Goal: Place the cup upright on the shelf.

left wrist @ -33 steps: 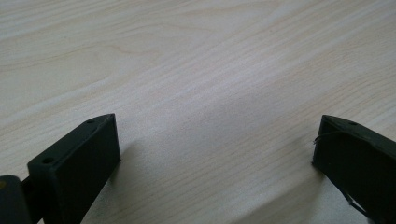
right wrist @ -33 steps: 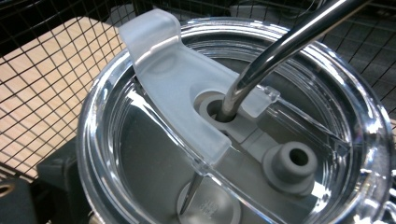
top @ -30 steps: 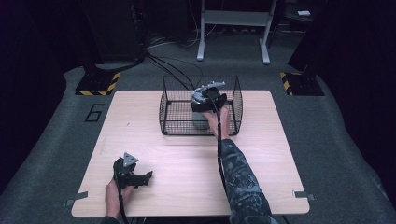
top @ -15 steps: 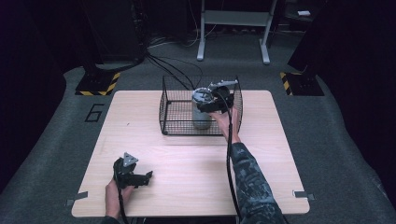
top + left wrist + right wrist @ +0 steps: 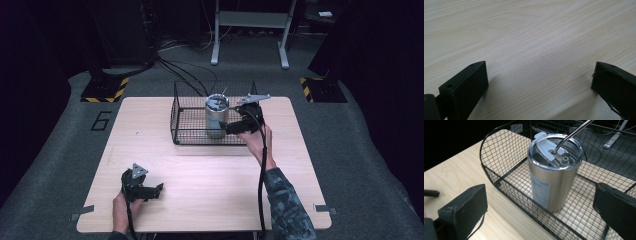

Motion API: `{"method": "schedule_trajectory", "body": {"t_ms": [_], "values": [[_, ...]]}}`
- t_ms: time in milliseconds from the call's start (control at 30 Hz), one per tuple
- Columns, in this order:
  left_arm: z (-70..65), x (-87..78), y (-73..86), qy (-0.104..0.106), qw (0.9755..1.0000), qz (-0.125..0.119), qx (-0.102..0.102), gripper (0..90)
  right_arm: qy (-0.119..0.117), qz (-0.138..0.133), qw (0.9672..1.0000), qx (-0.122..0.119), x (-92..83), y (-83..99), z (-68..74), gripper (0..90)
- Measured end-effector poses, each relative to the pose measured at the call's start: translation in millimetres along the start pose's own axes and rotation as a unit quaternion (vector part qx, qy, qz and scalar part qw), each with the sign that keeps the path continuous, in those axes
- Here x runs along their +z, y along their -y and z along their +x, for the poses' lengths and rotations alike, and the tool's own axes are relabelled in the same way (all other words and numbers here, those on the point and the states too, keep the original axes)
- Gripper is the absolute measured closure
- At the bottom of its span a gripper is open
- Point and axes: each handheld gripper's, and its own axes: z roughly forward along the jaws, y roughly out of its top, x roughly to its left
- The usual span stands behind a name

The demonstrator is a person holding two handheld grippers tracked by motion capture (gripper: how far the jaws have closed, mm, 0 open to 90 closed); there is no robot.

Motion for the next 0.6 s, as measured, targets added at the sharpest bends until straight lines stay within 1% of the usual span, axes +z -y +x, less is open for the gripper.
{"method": "schedule_trajectory", "body": {"t_ms": [33,67,100,133,167,200,267,300,333,367,400,433,467,600], "values": [[0.0,0.0,0.0,0.000,1.0000,0.000,0.000,0.4,0.000,0.000,1.0000,0.000,0.0,0.0,0.0,0.0],[0.0,0.0,0.0,0.000,1.0000,0.000,0.000,0.4,0.000,-0.002,1.0000,-0.001,-7.5,5.2,1.5,0.0],[0.0,0.0,0.0,0.000,1.0000,0.000,0.000,0.4,0.000,-0.002,1.0000,-0.001,-7.5,5.2,1.5,0.0],[0.0,0.0,0.0,0.000,1.0000,0.000,0.000,0.4,0.002,-0.003,1.0000,-0.004,-16.7,12.6,2.1,0.0],[0.0,0.0,0.0,0.000,1.0000,0.000,0.000,0.4,0.002,-0.003,1.0000,-0.004,-16.7,12.6,2.1,0.0],[0.0,0.0,0.0,0.000,1.0000,0.000,0.000,0.4,0.005,-0.005,1.0000,-0.006,-24.7,20.6,2.2,0.0],[0.0,0.0,0.0,0.000,1.0000,0.000,0.000,0.4,0.011,-0.005,0.9999,-0.008,-30.8,27.7,1.2,0.0],[0.0,0.0,0.0,0.000,1.0000,0.000,0.000,0.4,0.012,-0.006,0.9999,-0.003,-34.5,32.1,0.8,0.0],[0.0,0.0,0.0,0.000,1.0000,0.000,0.000,0.4,0.014,-0.009,0.9999,-0.003,-38.9,37.5,-0.7,0.0],[0.0,0.0,0.0,0.000,1.0000,0.000,0.000,0.4,0.014,-0.009,0.9999,-0.003,-38.9,37.5,-0.7,0.0],[0.0,0.0,0.0,0.000,1.0000,0.000,0.000,0.4,0.020,-0.008,0.9998,-0.004,-45.0,45.1,-2.2,0.0],[0.0,0.0,0.0,0.000,1.0000,0.000,0.000,0.4,0.020,-0.008,0.9998,-0.004,-45.0,45.1,-2.2,0.0],[0.0,0.0,0.0,0.000,1.0000,0.000,0.000,0.4,0.026,-0.006,0.9996,-0.001,-52.3,54.2,-3.9,0.0],[0.0,-0.1,0.0,0.000,1.0000,0.000,0.000,0.4,0.040,-0.003,0.9992,0.005,-65.3,73.9,-7.8,0.0]]}}
